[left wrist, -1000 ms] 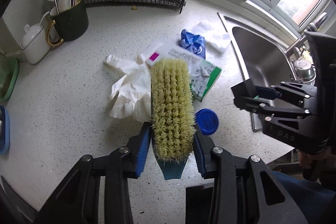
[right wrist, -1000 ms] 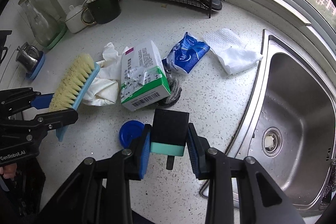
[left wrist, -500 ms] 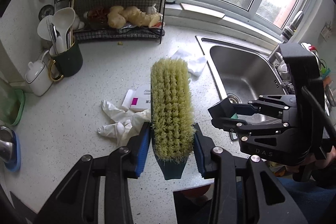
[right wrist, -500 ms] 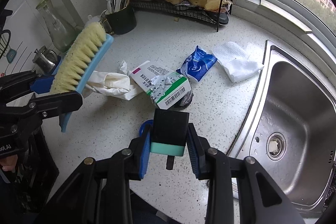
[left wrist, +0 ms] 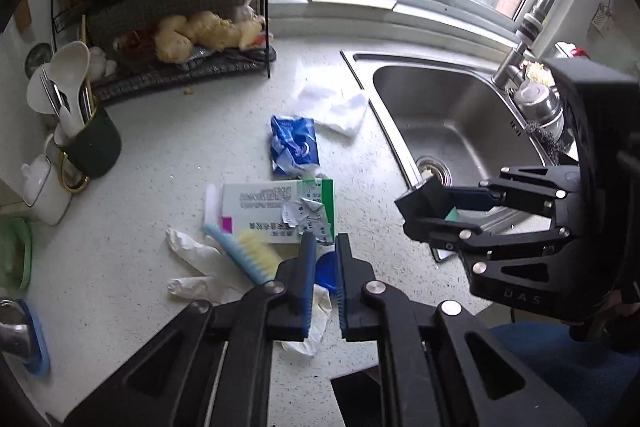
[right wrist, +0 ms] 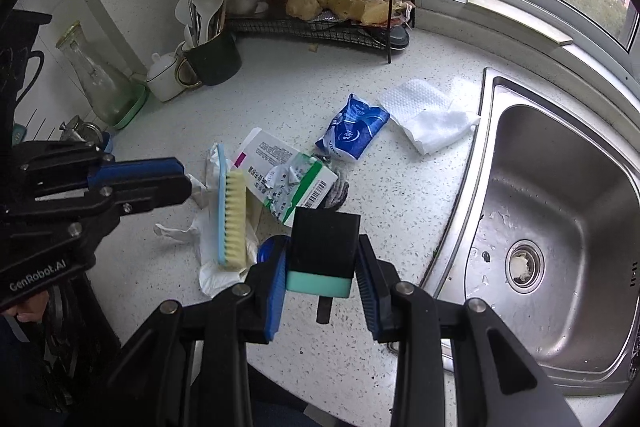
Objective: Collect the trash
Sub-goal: 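Lift the sponge and brush and carry them down toward the red bucket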
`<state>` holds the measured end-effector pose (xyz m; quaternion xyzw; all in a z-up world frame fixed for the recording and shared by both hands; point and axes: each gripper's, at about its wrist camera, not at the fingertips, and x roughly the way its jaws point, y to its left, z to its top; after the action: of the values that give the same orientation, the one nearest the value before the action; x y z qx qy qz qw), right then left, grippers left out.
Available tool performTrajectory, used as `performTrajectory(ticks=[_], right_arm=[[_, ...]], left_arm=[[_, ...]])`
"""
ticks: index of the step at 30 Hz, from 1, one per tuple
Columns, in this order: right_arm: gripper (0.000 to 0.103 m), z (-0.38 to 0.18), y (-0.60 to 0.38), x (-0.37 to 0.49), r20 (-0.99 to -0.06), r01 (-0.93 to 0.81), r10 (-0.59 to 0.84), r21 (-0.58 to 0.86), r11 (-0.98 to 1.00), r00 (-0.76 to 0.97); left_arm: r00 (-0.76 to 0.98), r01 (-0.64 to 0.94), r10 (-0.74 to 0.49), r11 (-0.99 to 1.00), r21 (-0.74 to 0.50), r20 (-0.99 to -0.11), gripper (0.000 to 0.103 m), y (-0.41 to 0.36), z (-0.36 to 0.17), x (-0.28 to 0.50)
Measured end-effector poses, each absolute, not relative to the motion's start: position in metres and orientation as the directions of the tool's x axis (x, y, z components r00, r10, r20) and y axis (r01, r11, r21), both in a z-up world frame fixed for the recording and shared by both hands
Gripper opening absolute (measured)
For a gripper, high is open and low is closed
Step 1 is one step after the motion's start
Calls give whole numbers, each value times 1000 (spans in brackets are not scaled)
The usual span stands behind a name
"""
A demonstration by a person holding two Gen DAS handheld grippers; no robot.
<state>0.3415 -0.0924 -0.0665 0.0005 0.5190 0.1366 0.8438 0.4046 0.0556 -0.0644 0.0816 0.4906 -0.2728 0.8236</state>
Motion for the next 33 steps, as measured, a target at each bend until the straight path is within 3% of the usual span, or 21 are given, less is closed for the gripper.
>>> performTrajectory(ticks=[12,24,33], right_arm=[[30,-60,-103,339,-871,-215,249,170,962,424],[30,-45,-117,316,-851,-257,283,182,949,443],[30,-30,-138,262,-827,-364,341,180,914,447]], left_arm=[[346,547,-484,800,-246,-804,4,57,-34,398],[352,539,-454,813,-220,-818,4,35,-33,364],[415,457,-399,869,-191,-818,4,3,-27,289]])
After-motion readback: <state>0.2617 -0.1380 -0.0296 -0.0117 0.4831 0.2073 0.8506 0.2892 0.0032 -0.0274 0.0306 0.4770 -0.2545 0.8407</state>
